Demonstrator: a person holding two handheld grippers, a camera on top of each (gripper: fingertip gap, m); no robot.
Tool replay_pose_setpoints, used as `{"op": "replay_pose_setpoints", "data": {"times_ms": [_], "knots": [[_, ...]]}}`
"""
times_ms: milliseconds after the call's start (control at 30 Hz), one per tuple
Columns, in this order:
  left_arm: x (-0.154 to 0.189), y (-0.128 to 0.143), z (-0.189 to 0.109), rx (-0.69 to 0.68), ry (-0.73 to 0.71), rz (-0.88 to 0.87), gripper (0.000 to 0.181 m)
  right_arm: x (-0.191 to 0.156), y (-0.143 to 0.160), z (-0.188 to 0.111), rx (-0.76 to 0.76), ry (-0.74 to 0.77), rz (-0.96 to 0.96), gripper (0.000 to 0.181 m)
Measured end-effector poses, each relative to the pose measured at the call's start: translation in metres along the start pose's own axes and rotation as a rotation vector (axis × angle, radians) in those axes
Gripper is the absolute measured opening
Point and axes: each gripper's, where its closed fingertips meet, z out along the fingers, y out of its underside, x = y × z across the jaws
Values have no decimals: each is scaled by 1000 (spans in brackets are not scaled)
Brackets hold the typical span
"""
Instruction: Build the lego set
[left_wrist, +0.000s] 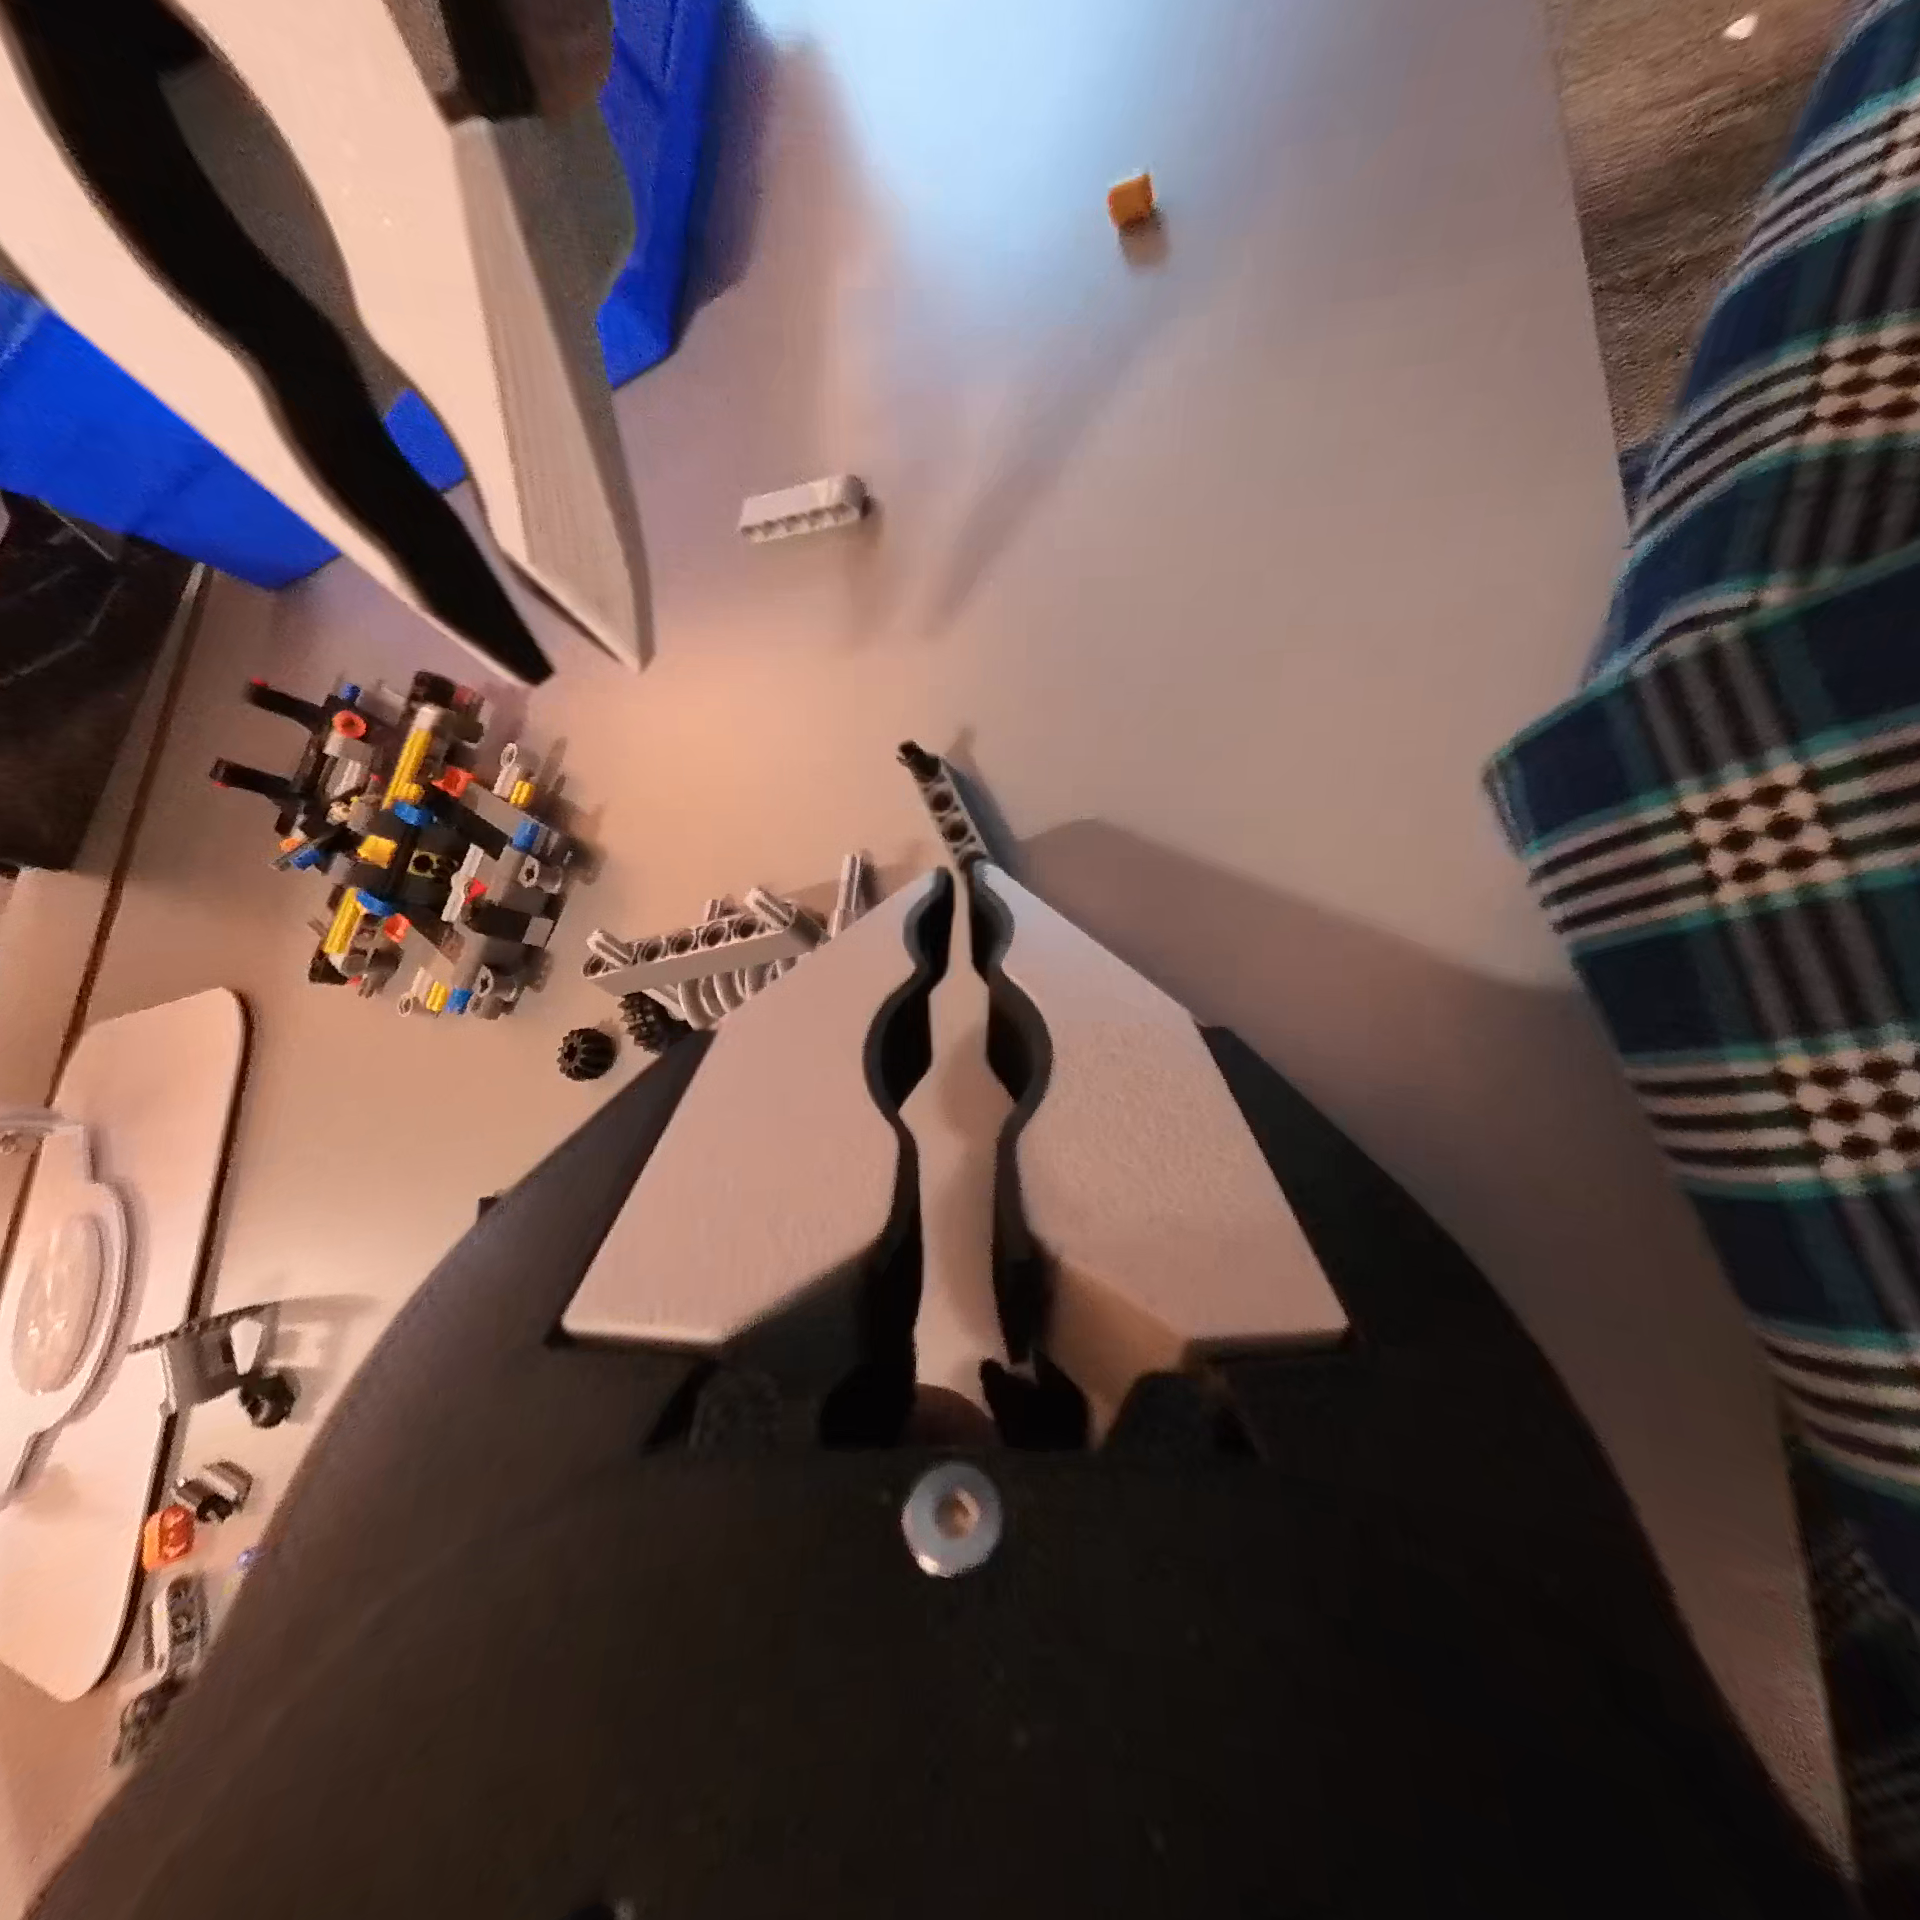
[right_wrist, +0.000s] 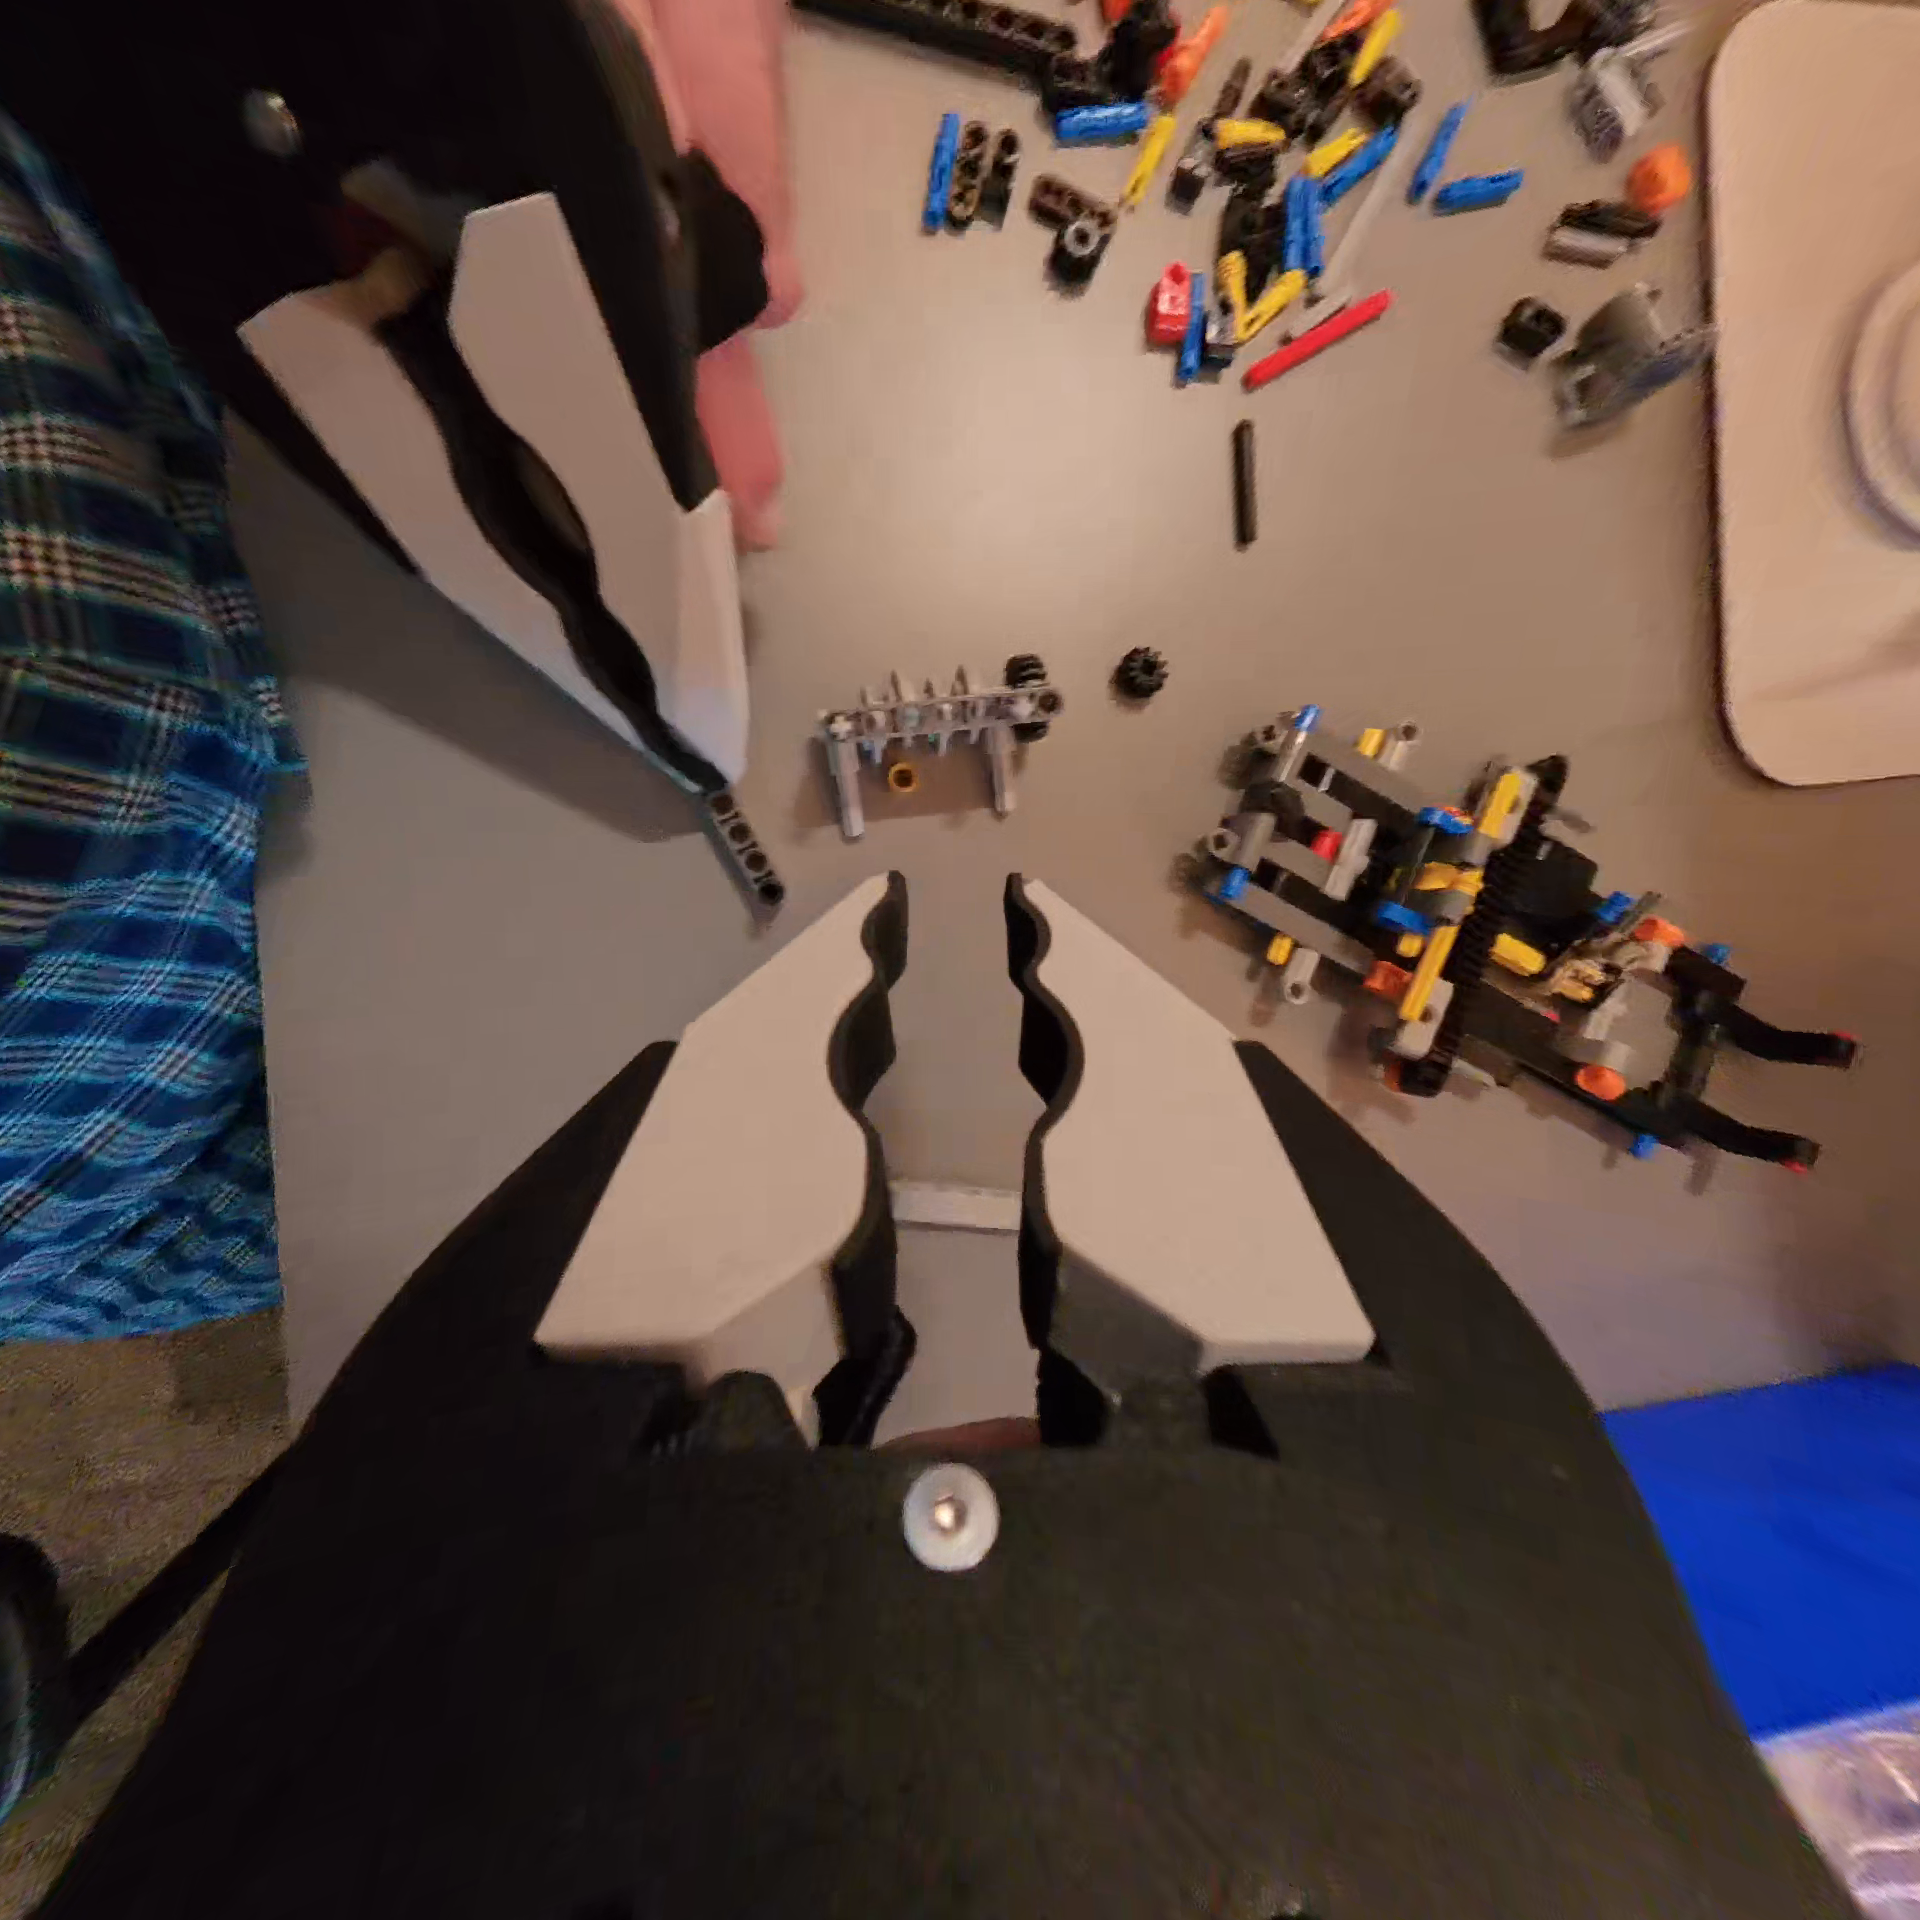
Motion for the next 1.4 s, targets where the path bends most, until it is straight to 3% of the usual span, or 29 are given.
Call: {"op": "replay_pose_setpoints", "data": {"times_ms": [233,433,967,1067,1200,1400], "knots": [[-10,0,-19,-16,-72,-131,5,52,-32,19,78,89,21,11],[-4,5,-30,-53,-114,-208,6,110,-32,45,-41,124,34,12],[5,24,-40,-108,-130,-298,5,113,-77,83,-29,36,-128,12],[7,28,-43,-118,-142,-306,6,104,-75,71,-45,42,-164,12],[10,32,-43,-114,-132,-317,7,77,-46,29,-76,45,-165,10],[7,24,-41,-93,-127,-302,12,10,38,-33,-147,23,2,10]]}}
